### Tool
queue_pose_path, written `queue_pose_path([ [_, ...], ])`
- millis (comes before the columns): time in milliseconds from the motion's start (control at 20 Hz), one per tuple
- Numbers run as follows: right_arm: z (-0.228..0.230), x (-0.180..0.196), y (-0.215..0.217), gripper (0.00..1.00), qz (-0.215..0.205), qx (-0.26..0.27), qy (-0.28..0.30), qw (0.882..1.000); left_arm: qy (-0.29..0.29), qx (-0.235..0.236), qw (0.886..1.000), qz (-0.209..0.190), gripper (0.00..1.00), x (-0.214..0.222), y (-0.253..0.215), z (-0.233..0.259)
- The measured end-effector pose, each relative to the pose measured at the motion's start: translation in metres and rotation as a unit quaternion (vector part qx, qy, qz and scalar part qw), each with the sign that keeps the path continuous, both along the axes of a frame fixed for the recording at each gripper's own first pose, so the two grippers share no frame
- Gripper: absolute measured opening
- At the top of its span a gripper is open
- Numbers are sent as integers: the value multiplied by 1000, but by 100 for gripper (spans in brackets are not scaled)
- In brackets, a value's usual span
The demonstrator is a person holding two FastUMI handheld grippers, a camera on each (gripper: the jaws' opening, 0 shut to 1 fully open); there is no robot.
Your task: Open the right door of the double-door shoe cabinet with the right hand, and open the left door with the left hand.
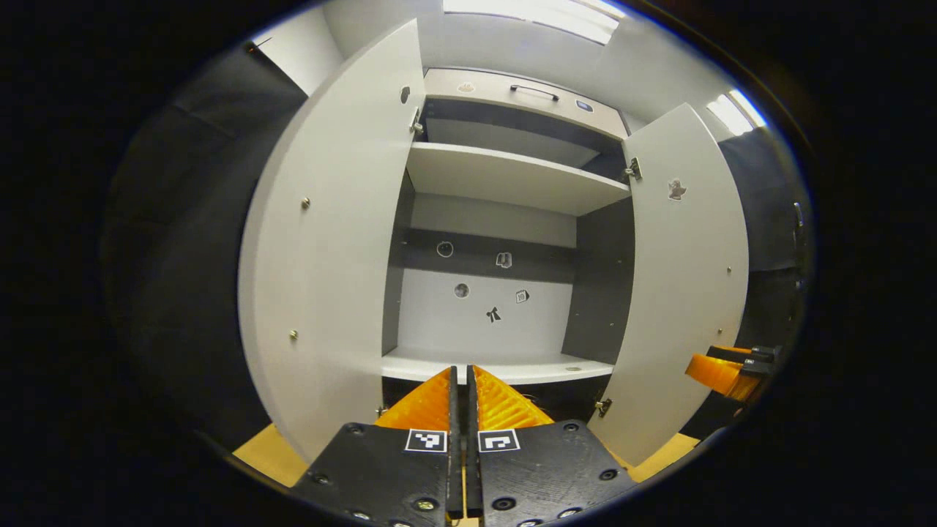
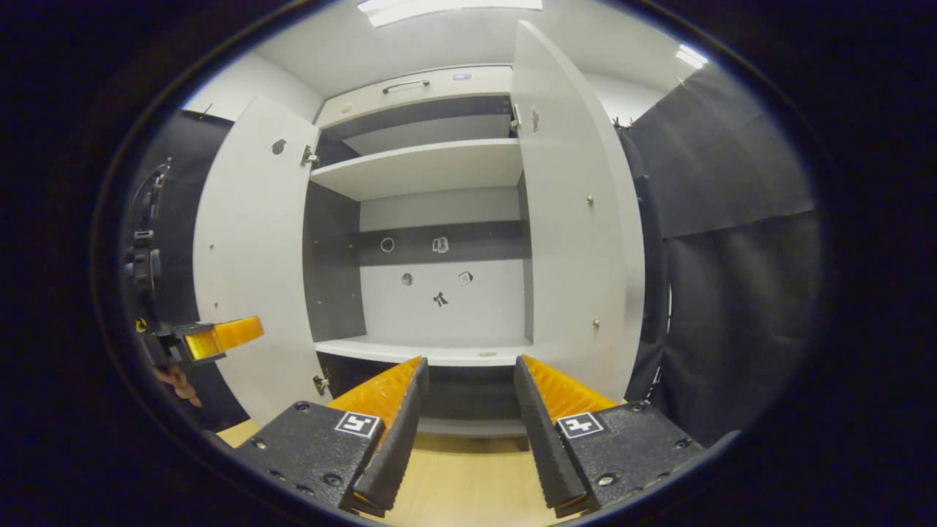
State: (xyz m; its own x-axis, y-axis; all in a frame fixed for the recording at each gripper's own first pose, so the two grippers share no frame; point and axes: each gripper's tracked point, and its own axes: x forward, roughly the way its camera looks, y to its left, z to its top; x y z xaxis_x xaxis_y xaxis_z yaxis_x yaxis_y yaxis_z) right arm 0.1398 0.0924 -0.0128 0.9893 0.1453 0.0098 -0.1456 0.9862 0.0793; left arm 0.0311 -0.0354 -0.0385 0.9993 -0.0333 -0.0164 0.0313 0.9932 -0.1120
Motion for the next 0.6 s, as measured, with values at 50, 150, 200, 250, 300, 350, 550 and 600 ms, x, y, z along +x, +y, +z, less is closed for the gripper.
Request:
queue_pose_path([
  [50,-3,0,-1,74,0,-6,1,1000,-1,2,1000,-1,1,4,-1,0],
  [150,-5,1,-3,74,-4,-20,3,1000,3,20,1000,8,3,10,2,-3],
  [200,-5,2,-3,74,-4,-23,2,1000,6,28,999,14,3,14,5,-5],
  [250,-4,4,-2,74,-3,-23,-1,1000,7,30,999,20,3,15,7,-7],
  [300,-3,5,-2,74,0,-23,-4,1000,-1,29,999,22,4,20,7,-7],
  [350,-4,7,-1,74,3,-21,-6,1000,-5,30,999,24,6,16,6,-7],
  [550,-6,15,1,74,7,-6,-12,1000,-13,42,998,47,79,11,11,-12],
  [600,-4,17,3,74,9,-3,-14,1000,-12,39,998,53,86,10,13,-14],
])
